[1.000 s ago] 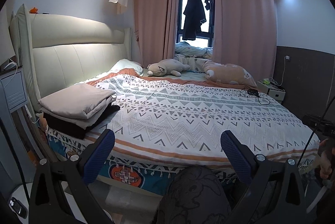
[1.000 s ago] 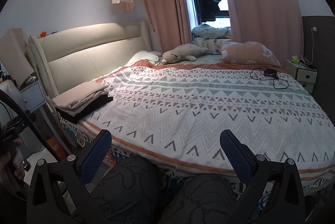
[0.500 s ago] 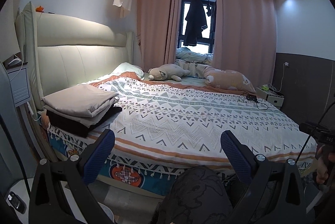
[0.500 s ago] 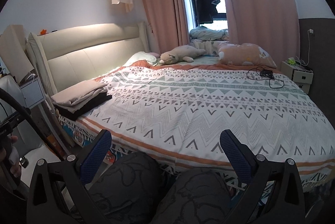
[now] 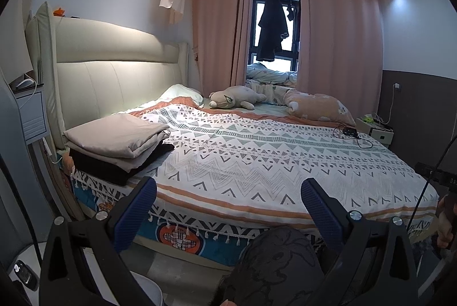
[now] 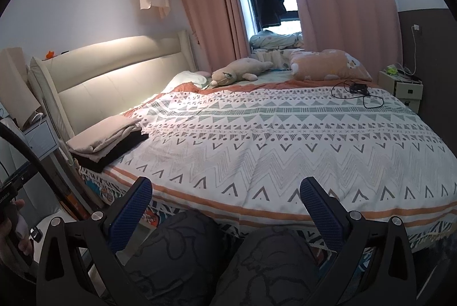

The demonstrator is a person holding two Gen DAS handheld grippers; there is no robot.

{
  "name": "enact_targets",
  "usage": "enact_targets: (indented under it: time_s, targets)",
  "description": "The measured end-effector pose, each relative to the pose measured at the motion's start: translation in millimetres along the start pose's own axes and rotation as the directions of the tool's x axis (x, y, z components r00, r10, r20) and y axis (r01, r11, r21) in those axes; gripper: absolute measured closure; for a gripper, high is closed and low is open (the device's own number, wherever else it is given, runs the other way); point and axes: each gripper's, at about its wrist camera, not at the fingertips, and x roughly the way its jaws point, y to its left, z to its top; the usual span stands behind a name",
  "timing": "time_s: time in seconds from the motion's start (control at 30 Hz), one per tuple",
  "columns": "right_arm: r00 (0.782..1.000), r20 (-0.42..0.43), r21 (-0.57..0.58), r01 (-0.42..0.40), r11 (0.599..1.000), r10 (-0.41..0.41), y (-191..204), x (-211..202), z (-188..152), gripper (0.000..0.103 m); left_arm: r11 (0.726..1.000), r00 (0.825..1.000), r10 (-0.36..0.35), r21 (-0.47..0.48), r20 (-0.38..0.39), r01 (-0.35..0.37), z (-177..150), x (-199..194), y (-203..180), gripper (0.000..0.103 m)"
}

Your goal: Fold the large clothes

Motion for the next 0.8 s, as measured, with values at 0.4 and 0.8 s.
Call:
enact_targets:
  time_s: [0.4, 0.8]
  targets:
    - [1.0, -0.003, 0.013, -0.006, 1.0, 0.006, -1.4, 3.4, 1.0, 0.0, 1.0, 0.999, 0.012, -0.007, -0.038, -0.012, -1.7, 9.3, 3.1, 0.0]
    - [1.0, -0.025, 0.017, -0.008, 1.0, 0.009, -4.0, 7.4, 3.4, 0.0, 1.0, 0.998, -0.023, -0.001, -0.066, 0.023, -0.8, 13.1, 3.3, 0.0]
